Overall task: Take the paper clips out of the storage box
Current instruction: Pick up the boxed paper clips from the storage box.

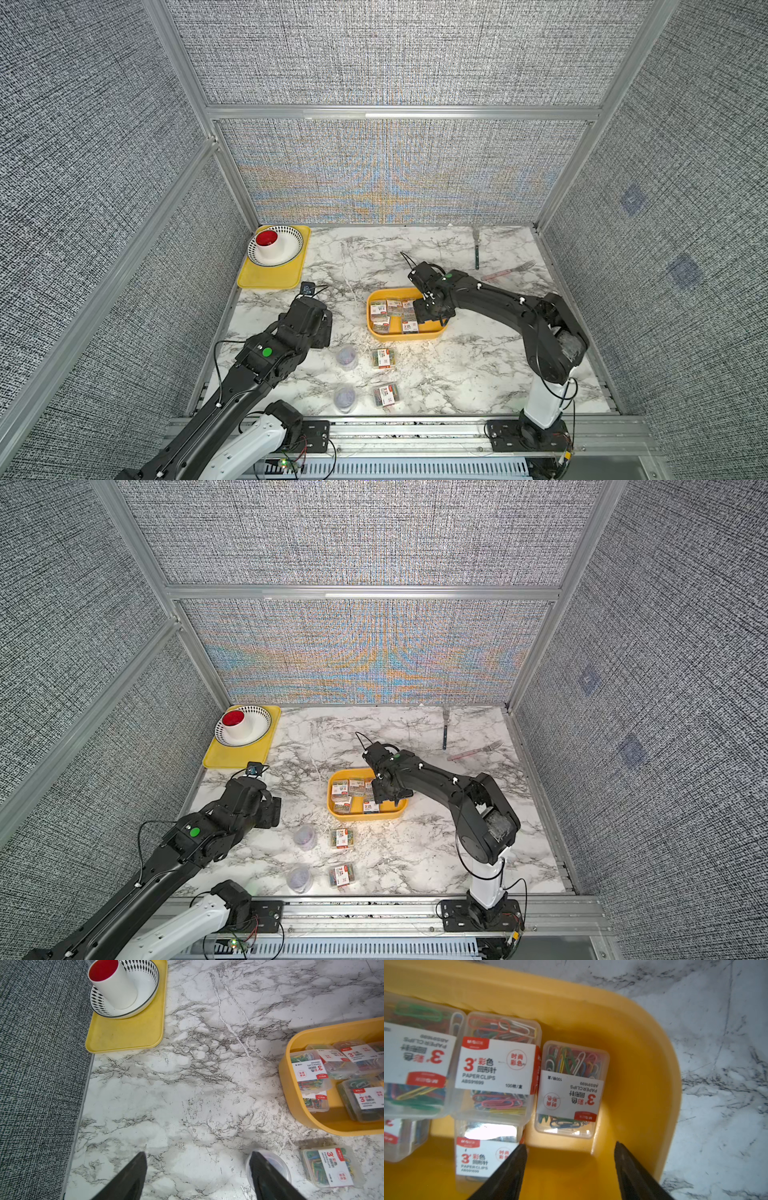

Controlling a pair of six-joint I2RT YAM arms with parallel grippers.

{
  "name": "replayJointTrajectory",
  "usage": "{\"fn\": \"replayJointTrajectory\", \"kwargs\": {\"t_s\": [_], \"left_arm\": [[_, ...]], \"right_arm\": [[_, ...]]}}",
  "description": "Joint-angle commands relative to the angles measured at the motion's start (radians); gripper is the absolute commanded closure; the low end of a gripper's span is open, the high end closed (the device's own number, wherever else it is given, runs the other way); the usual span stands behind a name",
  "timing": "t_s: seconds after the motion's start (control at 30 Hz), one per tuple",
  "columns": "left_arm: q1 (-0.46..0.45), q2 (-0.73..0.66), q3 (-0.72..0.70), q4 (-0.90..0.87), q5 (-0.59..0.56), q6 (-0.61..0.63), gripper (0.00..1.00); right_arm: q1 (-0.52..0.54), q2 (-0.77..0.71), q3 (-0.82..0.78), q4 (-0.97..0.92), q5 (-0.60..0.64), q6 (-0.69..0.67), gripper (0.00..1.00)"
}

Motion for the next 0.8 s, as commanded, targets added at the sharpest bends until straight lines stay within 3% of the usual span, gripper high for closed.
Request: {"fn": "replayJointTrajectory", "kwargs": {"t_s": [0.0,0.5,0.77], "left_arm": [[0.001,-0.001,0.0,0.016,-0.006,0.005,0.19],[0.004,0.004,0.0,0.022,0.0,0.013,0.19],[0.006,0.004,0.0,0.024,0.0,0.015,0.19]], "right_arm": [[-0.006,0.017,0.013,0.02,-0.013,0.001,0.31],[-0.021,0.105,0.068,-0.013,0.082,0.009,0.41],[-0.023,0.121,0.071,0.006,0.061,0.006,0.45]]}}
